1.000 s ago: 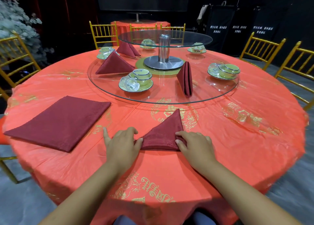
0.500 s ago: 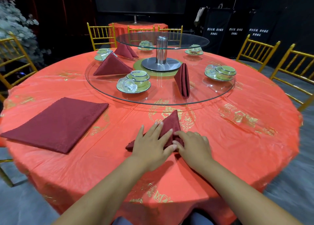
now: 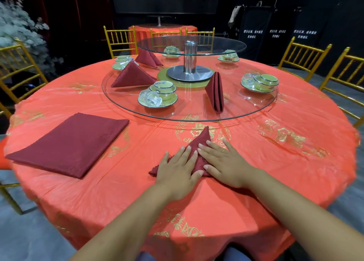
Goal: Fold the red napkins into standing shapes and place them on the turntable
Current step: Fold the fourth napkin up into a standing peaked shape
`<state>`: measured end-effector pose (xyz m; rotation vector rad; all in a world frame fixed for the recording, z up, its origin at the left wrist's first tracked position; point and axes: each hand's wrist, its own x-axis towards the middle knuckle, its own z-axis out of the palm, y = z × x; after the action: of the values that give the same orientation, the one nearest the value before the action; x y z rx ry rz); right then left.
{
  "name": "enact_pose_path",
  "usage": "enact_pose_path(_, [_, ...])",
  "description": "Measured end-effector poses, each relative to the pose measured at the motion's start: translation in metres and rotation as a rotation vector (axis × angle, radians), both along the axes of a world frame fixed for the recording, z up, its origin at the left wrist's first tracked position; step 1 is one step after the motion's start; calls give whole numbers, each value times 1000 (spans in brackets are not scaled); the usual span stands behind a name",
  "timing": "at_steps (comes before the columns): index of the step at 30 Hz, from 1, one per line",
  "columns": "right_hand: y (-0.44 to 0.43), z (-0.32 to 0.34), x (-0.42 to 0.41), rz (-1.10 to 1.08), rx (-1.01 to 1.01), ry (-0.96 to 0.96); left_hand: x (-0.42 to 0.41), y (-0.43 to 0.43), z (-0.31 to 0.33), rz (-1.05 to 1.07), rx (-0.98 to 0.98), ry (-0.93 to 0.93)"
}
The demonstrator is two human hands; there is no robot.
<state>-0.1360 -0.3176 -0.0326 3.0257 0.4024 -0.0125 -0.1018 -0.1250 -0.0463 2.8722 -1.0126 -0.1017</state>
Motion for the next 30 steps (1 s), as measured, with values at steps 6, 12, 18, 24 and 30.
enact_pose_path(6, [-2, 6, 18, -98, 70, 115, -1, -1, -1, -4, 2, -13])
enact_pose_path(12, [-2, 4, 42, -223, 145, 113, -1, 0, -4, -9, -12, -33])
enact_pose_path(18, [-4, 1, 53, -301, 227, 122, -2, 0, -6, -4, -28, -47])
enact_pose_path(24, [6, -2, 37, -324, 302, 128, -2, 0, -7, 3, -32, -43])
enact_pose_path(30, [7, -14, 19, -335, 263, 35, -3, 0, -3, 12, -38, -4])
